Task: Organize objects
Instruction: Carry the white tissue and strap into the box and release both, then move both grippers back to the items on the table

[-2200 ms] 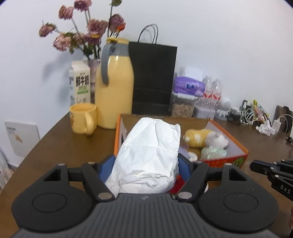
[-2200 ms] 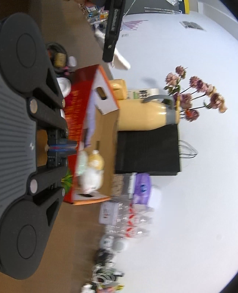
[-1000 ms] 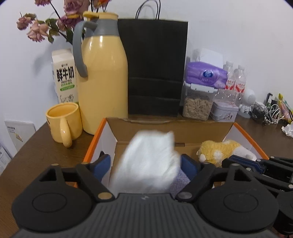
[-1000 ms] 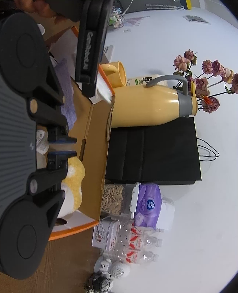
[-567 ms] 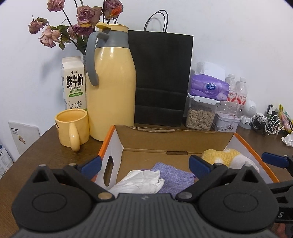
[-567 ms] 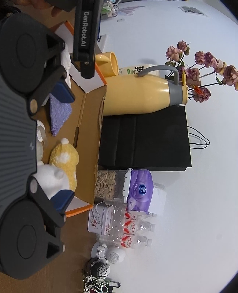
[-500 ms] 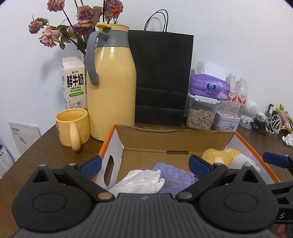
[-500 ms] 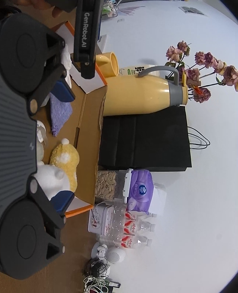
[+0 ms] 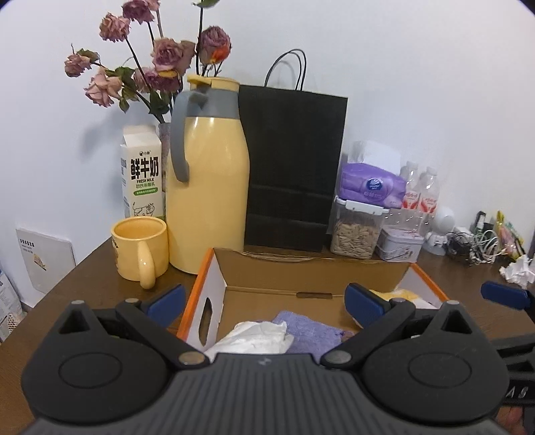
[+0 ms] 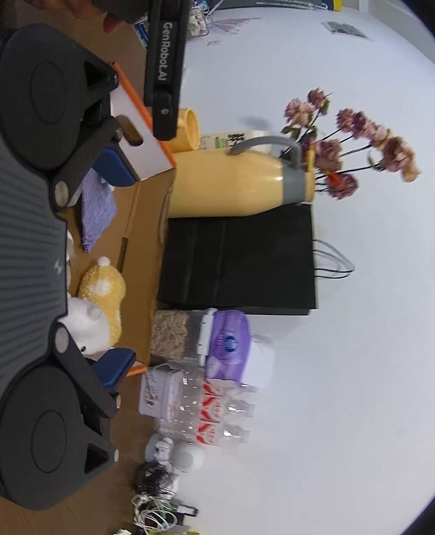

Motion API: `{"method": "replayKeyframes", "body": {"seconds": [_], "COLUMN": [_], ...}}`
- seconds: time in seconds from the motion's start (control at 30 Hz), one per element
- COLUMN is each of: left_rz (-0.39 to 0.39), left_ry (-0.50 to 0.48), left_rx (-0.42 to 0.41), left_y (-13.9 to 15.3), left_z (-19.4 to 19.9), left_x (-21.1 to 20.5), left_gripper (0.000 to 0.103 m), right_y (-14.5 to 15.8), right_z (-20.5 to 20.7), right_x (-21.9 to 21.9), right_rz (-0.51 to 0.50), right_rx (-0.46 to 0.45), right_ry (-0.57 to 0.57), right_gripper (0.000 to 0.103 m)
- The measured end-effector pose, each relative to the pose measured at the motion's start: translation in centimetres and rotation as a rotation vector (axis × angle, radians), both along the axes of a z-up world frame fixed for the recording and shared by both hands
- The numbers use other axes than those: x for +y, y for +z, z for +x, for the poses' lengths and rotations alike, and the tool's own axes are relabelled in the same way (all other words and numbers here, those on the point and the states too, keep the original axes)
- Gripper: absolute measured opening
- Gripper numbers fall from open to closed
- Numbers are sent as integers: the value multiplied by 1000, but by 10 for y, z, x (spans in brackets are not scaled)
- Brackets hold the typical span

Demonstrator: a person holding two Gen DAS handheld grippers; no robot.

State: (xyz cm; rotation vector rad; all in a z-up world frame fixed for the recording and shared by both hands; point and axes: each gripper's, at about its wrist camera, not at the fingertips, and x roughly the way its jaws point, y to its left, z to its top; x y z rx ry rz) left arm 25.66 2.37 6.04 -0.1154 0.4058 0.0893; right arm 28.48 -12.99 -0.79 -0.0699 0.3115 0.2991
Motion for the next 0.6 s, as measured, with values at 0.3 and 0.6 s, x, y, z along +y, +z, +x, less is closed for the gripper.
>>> {"method": "replayKeyframes", "body": {"seconds": [0.3, 0.6], "left_rz": [65, 73], "left_ry": [-25, 14], "left_rx": [37, 106], "left_y": [0, -15], "left_z": [-58, -101], "left_x": [13, 41], "left_gripper": [103, 103], "right_y": [7, -16], "right_z": [-47, -83], "right_x": [-4, 1], "right_rz": [-23, -54], "right_rx": [-19, 74], "right_ry": [19, 42], "right_gripper": [103, 103]}}
